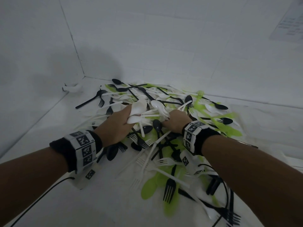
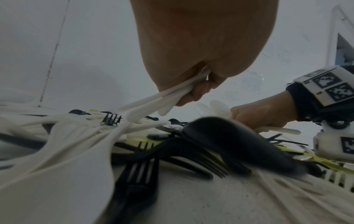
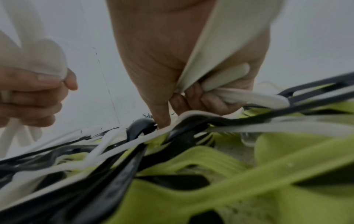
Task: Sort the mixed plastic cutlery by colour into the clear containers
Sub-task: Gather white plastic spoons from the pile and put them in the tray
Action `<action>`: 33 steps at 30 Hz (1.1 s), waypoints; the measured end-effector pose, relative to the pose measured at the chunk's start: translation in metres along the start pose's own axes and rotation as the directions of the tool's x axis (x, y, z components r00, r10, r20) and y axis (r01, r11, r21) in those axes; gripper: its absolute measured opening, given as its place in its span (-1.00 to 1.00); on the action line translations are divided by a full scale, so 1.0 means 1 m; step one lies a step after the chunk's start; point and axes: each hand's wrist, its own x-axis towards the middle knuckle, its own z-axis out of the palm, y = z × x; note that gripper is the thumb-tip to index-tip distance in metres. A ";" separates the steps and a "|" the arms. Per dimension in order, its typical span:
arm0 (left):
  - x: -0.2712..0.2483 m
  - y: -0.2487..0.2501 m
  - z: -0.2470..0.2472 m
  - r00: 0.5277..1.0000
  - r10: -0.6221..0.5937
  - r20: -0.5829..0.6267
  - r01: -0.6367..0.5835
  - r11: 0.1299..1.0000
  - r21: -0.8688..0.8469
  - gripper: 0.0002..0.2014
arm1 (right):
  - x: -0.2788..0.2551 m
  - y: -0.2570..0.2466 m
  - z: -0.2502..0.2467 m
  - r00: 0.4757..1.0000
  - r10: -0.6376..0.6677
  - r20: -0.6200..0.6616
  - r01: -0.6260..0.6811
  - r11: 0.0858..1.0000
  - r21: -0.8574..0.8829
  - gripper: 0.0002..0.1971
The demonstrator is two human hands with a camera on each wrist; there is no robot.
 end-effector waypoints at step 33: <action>0.056 0.077 0.053 0.955 0.297 -0.013 -0.293 0.947 0.133 -0.90 | -0.077 0.088 -0.063 0.926 -0.107 -0.362 0.132 0.990 0.046 -0.85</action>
